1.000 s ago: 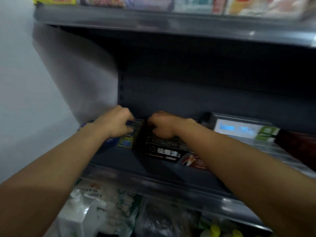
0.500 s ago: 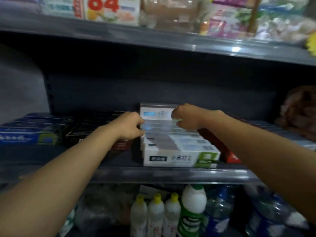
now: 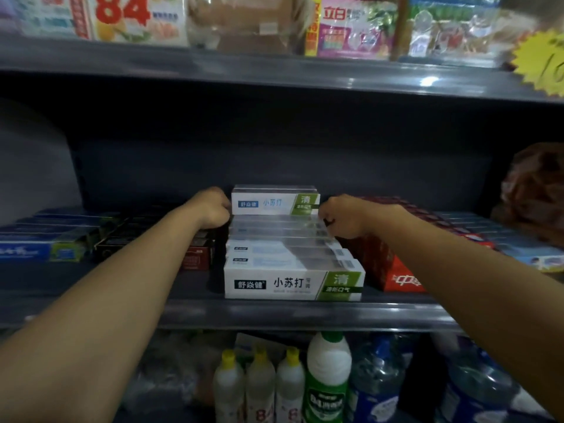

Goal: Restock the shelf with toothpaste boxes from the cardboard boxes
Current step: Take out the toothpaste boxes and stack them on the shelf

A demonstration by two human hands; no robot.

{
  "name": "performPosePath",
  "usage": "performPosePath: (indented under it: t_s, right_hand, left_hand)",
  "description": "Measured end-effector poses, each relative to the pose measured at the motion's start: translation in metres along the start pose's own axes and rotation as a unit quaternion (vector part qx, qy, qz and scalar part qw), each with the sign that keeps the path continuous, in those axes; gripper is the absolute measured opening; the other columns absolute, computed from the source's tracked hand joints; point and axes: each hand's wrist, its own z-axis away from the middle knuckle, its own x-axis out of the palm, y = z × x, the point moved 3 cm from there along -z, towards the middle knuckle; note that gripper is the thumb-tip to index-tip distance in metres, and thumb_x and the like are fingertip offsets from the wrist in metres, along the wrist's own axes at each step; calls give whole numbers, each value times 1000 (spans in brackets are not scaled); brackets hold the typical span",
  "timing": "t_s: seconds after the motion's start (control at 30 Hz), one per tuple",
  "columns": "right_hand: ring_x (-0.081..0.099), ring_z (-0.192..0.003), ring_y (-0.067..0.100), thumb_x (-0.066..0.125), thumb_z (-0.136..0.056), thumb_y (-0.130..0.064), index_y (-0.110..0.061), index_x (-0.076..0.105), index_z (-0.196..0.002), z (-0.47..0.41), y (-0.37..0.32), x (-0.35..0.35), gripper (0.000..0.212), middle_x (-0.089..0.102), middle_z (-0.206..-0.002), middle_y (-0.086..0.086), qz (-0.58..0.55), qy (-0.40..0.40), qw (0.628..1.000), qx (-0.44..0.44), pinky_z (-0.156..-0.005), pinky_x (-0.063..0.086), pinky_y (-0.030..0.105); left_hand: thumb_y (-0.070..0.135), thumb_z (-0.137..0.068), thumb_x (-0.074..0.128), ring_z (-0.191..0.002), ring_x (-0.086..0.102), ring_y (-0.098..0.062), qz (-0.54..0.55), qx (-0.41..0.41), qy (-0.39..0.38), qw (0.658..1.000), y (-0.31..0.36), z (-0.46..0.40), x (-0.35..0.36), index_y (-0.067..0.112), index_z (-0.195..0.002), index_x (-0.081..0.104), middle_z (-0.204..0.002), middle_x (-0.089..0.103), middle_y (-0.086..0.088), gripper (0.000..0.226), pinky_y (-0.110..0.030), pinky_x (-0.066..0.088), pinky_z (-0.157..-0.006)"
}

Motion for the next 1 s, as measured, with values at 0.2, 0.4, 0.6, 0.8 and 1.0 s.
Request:
performPosePath:
  t_s: [0.2,0.4,0.6,0.8,1.0]
  right_hand:
    - [48,-122,25,51,-93,-12,-15,45,-137,-51,-19,0,45,46,-140,6,-13,-8,1000,16,-98,41,29]
    - [41,-131,26,51,-93,-13,-19,37,-145,-105,-39,3,54,37,-148,6,-17,16,1000,-2,-107,38,37]
    - [51,-118,30,55,-89,-14,-13,51,-132,-142,-39,-2,44,51,-131,11,22,64,998,-5,-98,45,39]
    - [55,-106,27,55,-89,-11,-8,54,-125,-155,-31,4,36,55,-120,12,67,61,996,8,-86,47,33]
    - [50,-111,25,52,-92,-11,-6,52,-127,-154,-28,6,36,51,-122,11,110,55,992,12,-89,40,30]
  left_hand:
    - [2,-90,48,-68,50,-20,64,-29,-18,997,-7,-47,1,5,-68,51,-82,54,-11,22,-29,41,-56]
    - [8,-93,45,-117,50,-38,63,-35,-18,997,-29,-105,10,-9,-126,47,-128,51,-24,37,-42,44,-97]
    - [22,-94,53,-110,55,-32,71,-22,-40,996,-43,-147,26,1,-116,56,-122,56,-18,30,-38,46,-92]
    - [22,-95,52,-116,51,-31,56,-5,-26,998,-47,-179,34,2,-127,50,-133,50,-18,37,-37,42,-97]
    - [10,-94,49,-114,52,-32,11,9,-15,1000,-51,-199,39,2,-124,51,-129,52,-19,31,-42,43,-99]
